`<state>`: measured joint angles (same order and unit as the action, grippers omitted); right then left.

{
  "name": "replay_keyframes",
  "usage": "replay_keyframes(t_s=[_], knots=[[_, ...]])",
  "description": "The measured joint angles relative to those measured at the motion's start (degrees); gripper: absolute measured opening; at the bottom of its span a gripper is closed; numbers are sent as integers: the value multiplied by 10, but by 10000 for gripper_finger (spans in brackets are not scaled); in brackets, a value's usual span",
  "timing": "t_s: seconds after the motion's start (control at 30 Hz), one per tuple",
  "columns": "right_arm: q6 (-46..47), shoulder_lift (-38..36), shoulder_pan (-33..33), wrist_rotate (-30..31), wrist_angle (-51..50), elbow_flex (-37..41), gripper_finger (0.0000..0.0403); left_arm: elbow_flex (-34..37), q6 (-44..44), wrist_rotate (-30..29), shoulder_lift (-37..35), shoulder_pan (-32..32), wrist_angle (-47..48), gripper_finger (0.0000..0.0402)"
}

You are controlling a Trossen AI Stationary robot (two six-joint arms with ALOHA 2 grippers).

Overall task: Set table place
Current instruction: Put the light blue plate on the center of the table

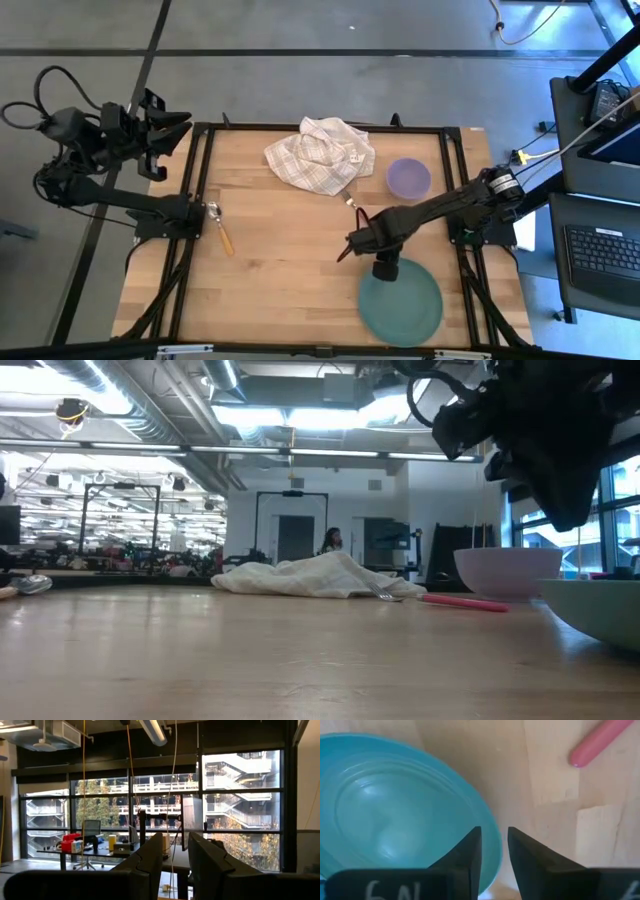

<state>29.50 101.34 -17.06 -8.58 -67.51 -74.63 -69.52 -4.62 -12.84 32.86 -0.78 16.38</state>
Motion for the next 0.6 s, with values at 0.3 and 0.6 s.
replay_keyframes(t_s=[0.3,0.6], knots=[[-30,0,-1,-2,0,0,97,0,0,0,0,0,0,86],[-31,0,-29,-5,4,0,97,0,0,0,0,0,13,86]])
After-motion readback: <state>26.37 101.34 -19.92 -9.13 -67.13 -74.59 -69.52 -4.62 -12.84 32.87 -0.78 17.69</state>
